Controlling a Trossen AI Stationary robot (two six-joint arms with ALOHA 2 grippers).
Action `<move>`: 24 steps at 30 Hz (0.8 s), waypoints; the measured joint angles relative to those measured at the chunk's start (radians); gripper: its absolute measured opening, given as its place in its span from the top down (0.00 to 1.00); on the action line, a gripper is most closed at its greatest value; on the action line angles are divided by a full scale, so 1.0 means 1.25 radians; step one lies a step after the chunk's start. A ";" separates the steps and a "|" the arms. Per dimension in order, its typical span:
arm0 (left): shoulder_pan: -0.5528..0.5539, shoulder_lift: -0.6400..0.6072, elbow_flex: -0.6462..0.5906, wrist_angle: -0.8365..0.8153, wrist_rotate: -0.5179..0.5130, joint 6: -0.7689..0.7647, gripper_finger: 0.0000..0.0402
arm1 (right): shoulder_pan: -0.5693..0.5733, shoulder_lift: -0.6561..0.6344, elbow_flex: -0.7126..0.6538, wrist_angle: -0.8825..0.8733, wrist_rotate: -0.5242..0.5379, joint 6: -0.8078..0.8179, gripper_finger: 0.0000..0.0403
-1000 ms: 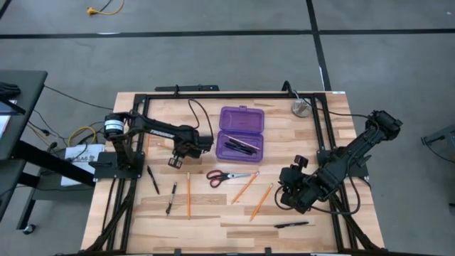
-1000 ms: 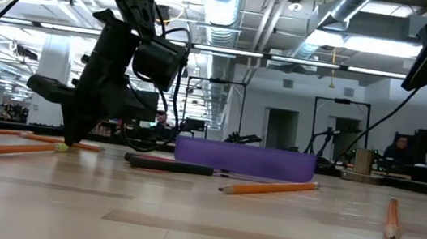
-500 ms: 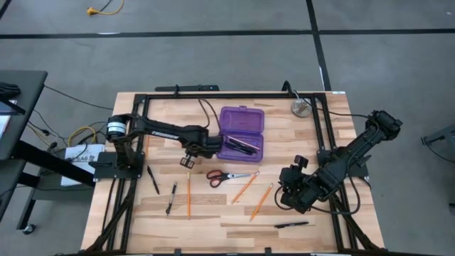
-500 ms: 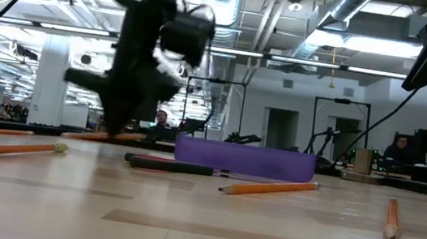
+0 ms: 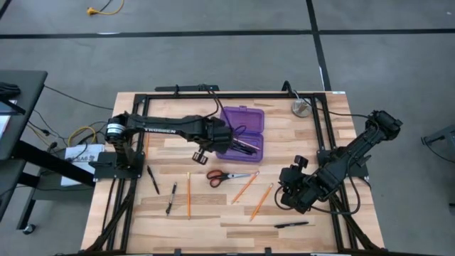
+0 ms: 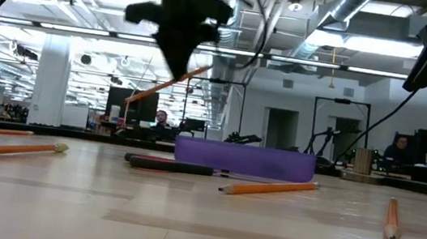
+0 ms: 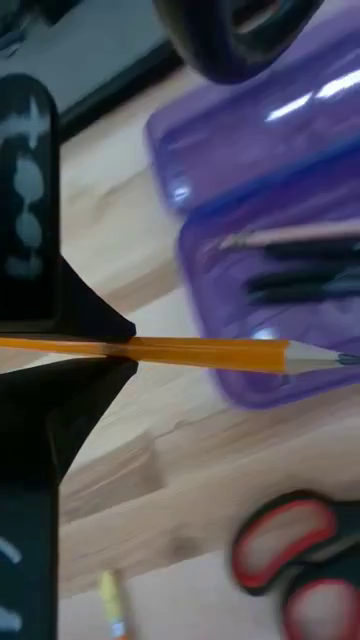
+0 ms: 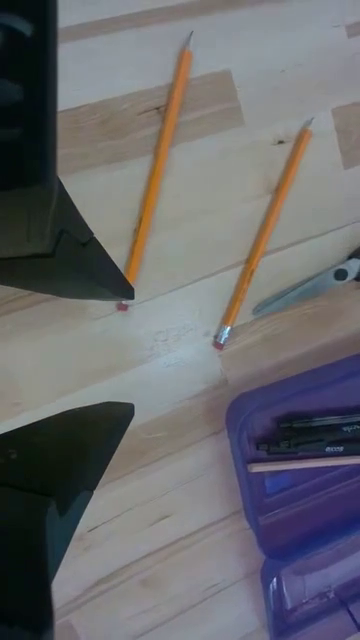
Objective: Pick & place school supplies into a supply box
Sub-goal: Put the orange pencil into the pencil box
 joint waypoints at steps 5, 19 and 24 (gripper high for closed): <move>0.000 0.001 0.067 0.062 0.001 0.048 0.98 | 0.000 0.000 0.000 -0.001 0.000 0.000 0.58; 0.006 0.167 0.261 0.152 0.082 0.130 0.98 | 0.000 0.000 0.000 -0.005 -0.002 0.000 0.58; 0.005 0.250 0.341 0.130 0.122 0.132 0.98 | 0.000 0.000 0.000 -0.006 -0.002 0.000 0.58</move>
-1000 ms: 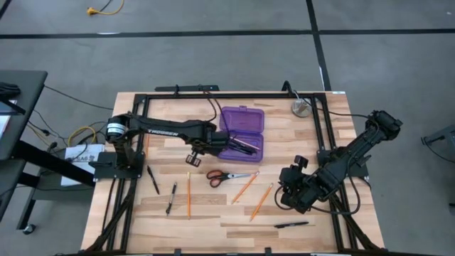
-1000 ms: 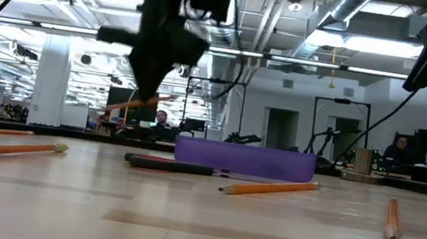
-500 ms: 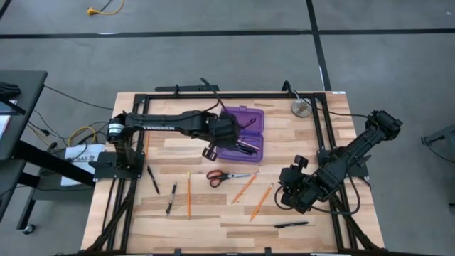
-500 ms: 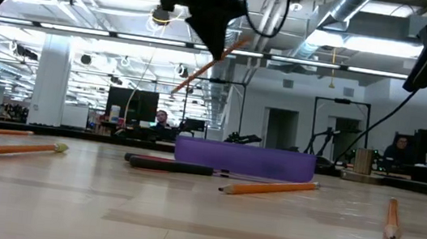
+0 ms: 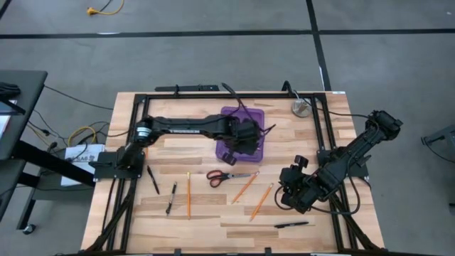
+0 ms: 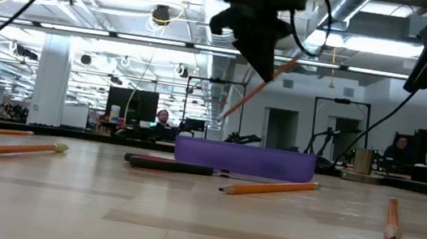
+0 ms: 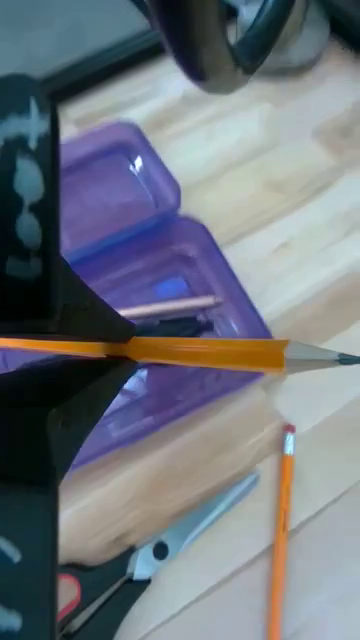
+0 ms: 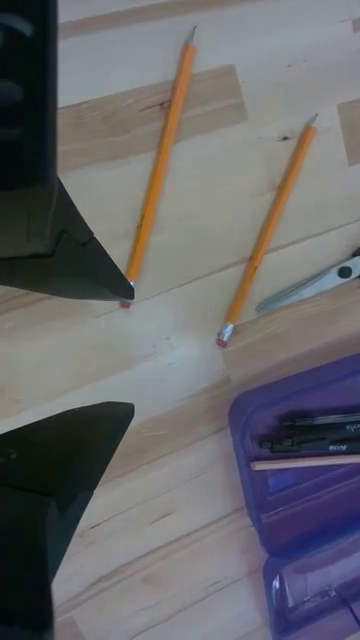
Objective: Pick & place school supplies into a supply box
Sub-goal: Put the orange pencil into the pencil box
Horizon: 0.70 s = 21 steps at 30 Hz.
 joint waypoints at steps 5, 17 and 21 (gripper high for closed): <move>0.000 0.059 0.032 -0.039 0.020 0.000 0.98 | 0.000 0.000 0.000 0.000 -0.005 0.000 0.58; 0.001 0.085 0.027 -0.069 0.021 -0.021 0.98 | 0.000 0.000 0.000 0.000 -0.022 0.005 0.58; 0.001 0.084 0.027 -0.071 0.022 -0.039 0.96 | 0.000 0.000 0.000 0.001 -0.022 0.006 0.58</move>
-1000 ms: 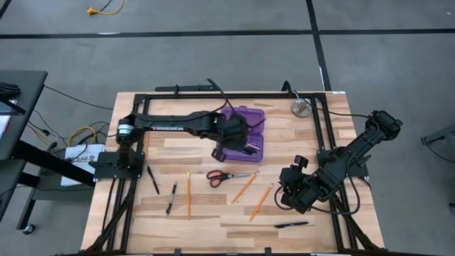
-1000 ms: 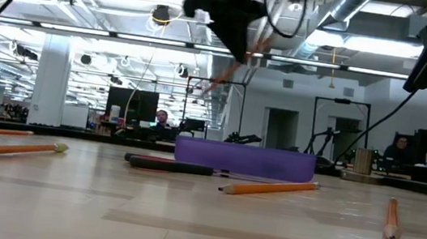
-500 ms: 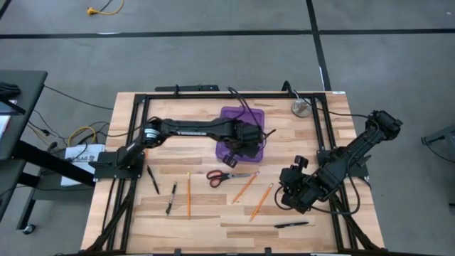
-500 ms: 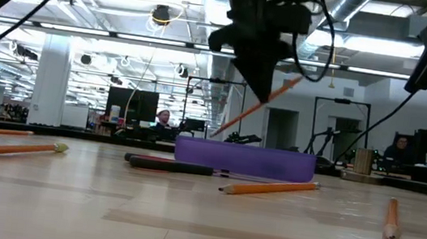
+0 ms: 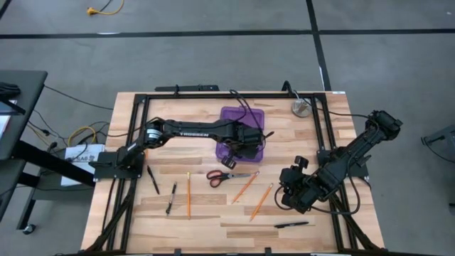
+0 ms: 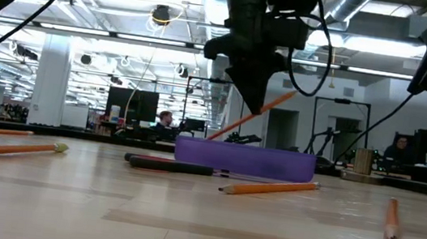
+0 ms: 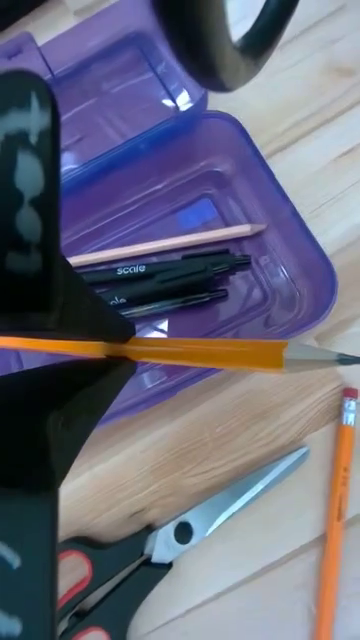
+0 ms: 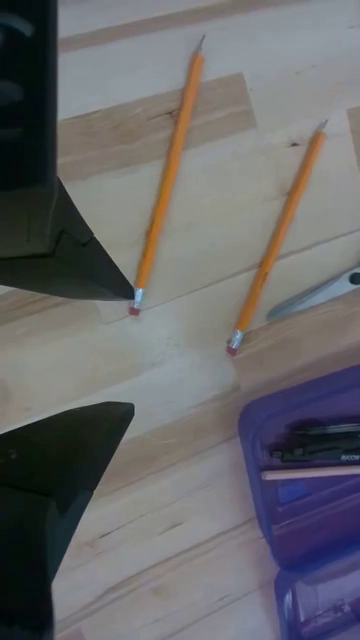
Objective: Pick & place school supplies into a supply box
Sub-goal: Put the orange pencil into the pencil box, then put the bottom black pen into the pencil box
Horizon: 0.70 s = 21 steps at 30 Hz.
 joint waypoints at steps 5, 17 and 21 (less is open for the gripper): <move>0.001 0.000 0.000 -0.007 0.001 -0.014 0.87 | 0.000 0.000 0.000 0.001 0.000 0.000 0.58; 0.001 0.000 0.034 -0.057 0.003 -0.078 0.69 | 0.000 0.000 0.000 0.003 0.000 0.001 0.58; 0.006 -0.001 0.120 -0.158 0.078 -0.121 0.68 | 0.000 0.000 0.000 0.004 0.000 0.001 0.58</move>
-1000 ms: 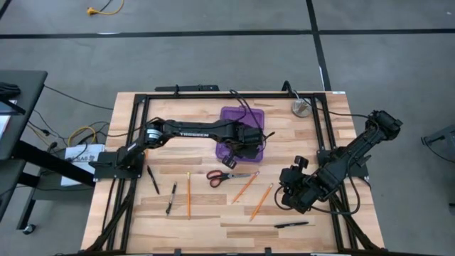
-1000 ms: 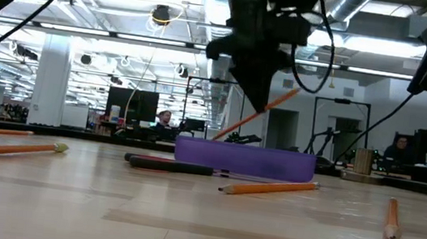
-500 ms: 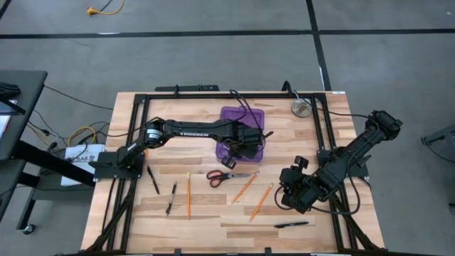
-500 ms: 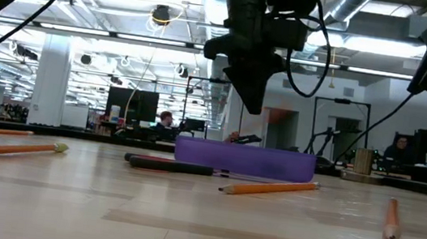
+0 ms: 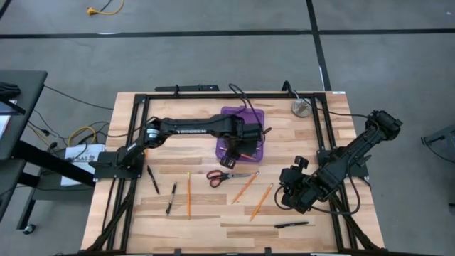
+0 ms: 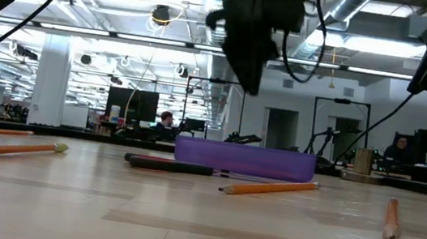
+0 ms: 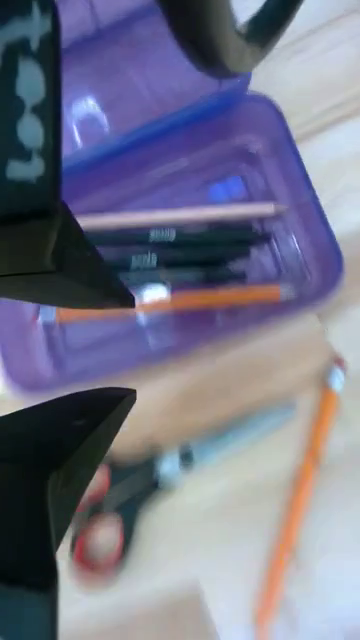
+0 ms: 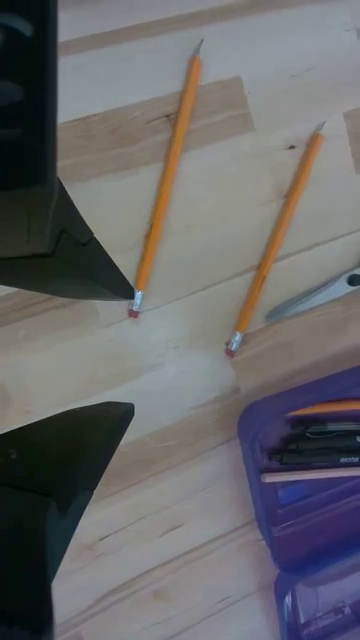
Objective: Pick & place school supplies into a supply box
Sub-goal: Put the bottom black pen into the pencil box
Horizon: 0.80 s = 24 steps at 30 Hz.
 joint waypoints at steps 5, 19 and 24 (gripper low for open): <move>0.015 -0.043 0.058 -0.053 0.139 -0.081 0.68 | 0.000 0.000 0.000 -0.001 -0.003 0.022 0.58; 0.000 -0.410 -0.322 0.211 0.169 -0.228 0.68 | 0.001 0.000 0.001 0.115 -0.178 0.027 0.58; -0.011 -0.620 -0.649 0.436 0.135 -0.311 0.68 | 0.000 0.000 0.001 0.130 -0.189 0.050 0.58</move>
